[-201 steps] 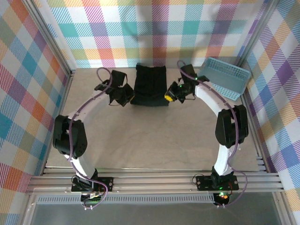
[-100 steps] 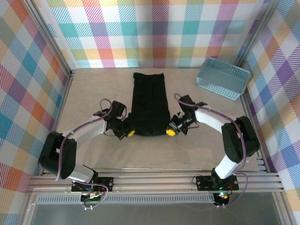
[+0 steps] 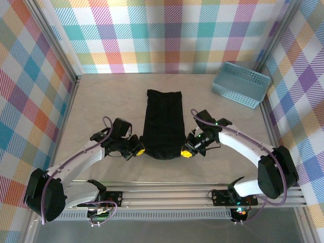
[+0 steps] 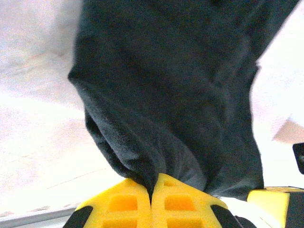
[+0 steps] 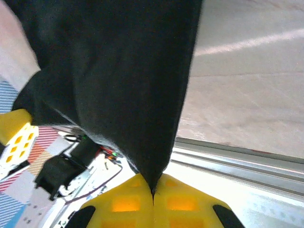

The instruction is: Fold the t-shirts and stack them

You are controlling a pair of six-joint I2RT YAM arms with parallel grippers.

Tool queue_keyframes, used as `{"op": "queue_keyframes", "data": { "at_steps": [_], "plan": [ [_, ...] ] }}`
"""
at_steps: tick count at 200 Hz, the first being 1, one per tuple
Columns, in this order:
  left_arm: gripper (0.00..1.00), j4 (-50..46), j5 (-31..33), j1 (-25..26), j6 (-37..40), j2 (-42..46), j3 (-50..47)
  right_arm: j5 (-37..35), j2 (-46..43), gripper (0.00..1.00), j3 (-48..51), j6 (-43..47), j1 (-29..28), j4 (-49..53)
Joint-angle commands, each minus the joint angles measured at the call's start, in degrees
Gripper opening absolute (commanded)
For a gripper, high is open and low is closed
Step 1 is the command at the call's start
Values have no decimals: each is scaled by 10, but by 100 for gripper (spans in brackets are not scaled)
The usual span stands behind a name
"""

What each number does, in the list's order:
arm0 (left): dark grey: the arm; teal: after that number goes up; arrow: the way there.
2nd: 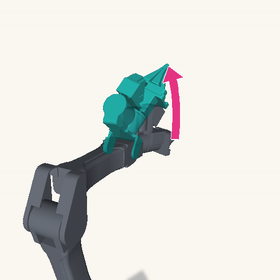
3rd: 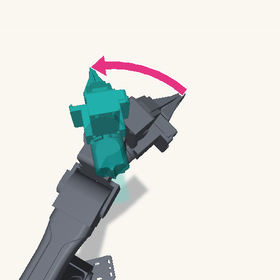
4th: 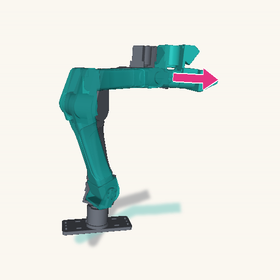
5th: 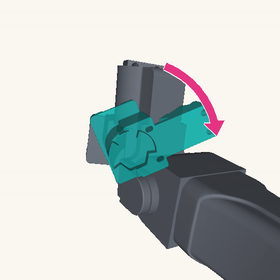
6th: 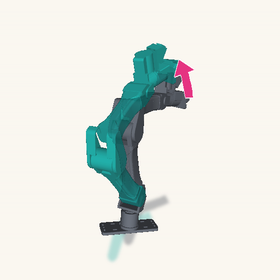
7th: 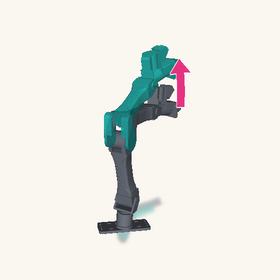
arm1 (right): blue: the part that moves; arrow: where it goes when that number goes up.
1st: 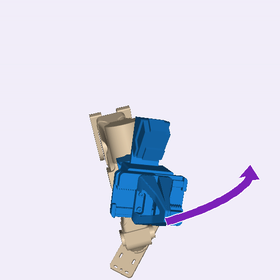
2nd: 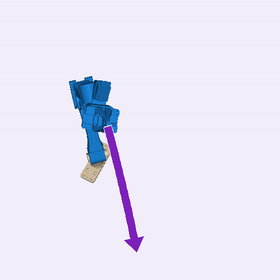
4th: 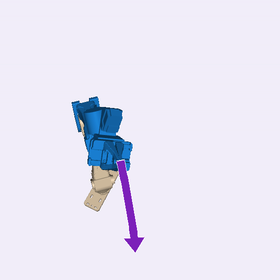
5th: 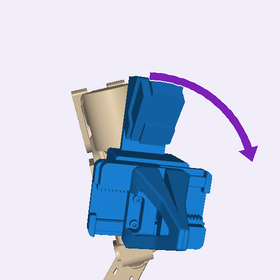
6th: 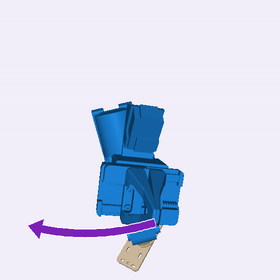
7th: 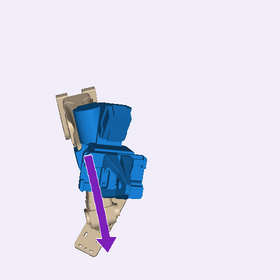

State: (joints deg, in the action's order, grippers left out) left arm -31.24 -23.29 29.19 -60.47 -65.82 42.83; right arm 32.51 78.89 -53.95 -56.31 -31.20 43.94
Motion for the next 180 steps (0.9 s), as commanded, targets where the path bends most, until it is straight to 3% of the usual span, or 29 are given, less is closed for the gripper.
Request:
{"op": "queue_keyframes", "data": {
  "at_steps": [1,42,92,102,112,118,123,127,135,144,156,180],
  "plan": [
    [0,23,23,-12,-24,-8,63,-22,-1,0,-79,-5,27,50],
    [0,100,13,-86,-63,-143,195,-24,130,0,-292,5,97,74],
    [0,75,7,-150,-16,-484,522,-19,471,1,-678,-7,159,79],
    [7,73,3,-161,-13,-554,593,-17,552,20,-796,-3,168,93],
    [31,12,6,-168,-4,-618,683,-23,646,41,-940,2,176,144],
    [41,-36,12,-170,0,-648,732,-19,697,67,-1022,0,183,174],
    [47,-66,19,-171,1,-663,759,-15,738,82,-1081,-5,188,194],
    [54,-83,28,-171,0,-668,771,-12,763,89,-1122,-7,192,208],
    [73,-80,38,-170,-5,-660,763,-16,791,92,-1178,2,197,224],
    [77,-60,55,-169,-10,-631,728,-25,787,93,-1184,29,198,228],
    [75,-29,77,-167,-14,-578,666,-43,736,92,-1121,75,195,222],
    [69,15,98,-140,-28,-453,521,-78,539,86,-819,130,183,86]
  ]
}}
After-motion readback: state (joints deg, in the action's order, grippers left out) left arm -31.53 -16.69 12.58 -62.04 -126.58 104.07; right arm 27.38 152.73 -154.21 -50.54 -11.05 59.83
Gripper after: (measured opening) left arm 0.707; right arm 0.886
